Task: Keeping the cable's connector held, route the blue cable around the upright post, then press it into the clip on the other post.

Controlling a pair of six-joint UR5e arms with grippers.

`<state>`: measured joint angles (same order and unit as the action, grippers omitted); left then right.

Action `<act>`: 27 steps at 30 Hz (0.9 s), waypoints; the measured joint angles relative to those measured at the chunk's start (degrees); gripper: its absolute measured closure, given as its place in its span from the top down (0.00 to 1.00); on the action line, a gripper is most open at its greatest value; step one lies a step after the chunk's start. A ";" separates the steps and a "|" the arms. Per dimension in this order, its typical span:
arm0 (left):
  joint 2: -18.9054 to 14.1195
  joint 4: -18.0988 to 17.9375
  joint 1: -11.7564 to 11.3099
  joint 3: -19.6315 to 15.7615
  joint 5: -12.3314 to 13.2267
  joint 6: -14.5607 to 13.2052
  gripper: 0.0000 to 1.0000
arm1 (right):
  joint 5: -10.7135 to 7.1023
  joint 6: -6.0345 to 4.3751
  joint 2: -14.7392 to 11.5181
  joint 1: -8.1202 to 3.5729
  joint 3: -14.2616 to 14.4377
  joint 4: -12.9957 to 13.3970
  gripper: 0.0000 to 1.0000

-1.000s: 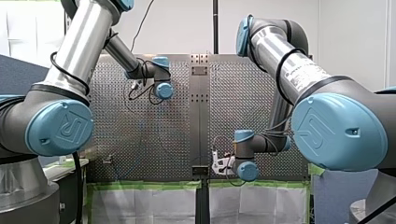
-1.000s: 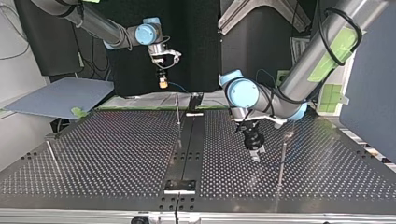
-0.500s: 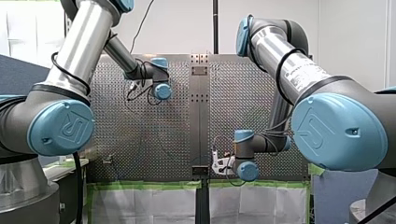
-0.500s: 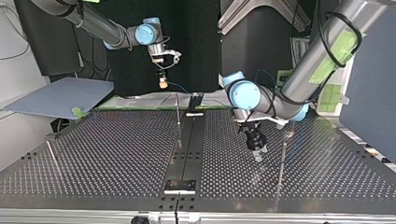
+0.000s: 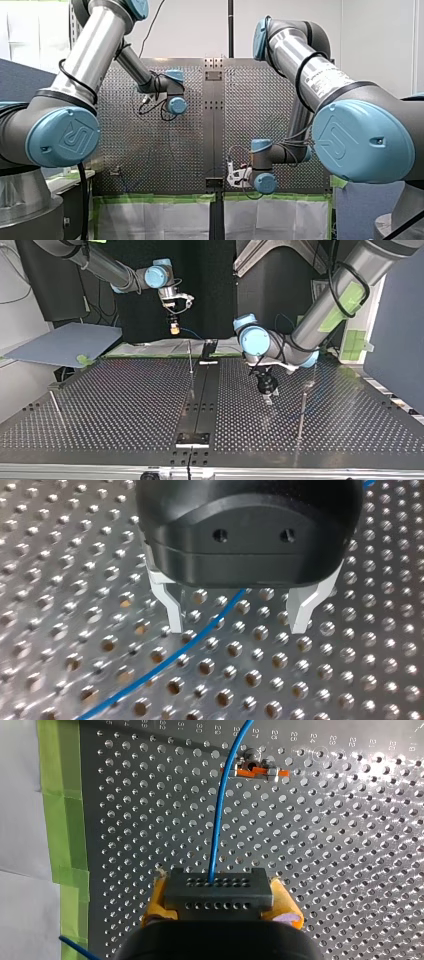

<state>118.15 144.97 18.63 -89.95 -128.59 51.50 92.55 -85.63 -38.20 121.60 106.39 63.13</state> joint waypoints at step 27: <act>6.43 1.04 1.86 -0.02 -3.97 -1.87 1.00 | 0.01 0.05 0.00 0.00 0.01 -0.08 0.00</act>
<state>124.58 146.01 20.49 -89.97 -132.56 49.62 92.56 -85.58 -38.20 121.60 106.40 63.05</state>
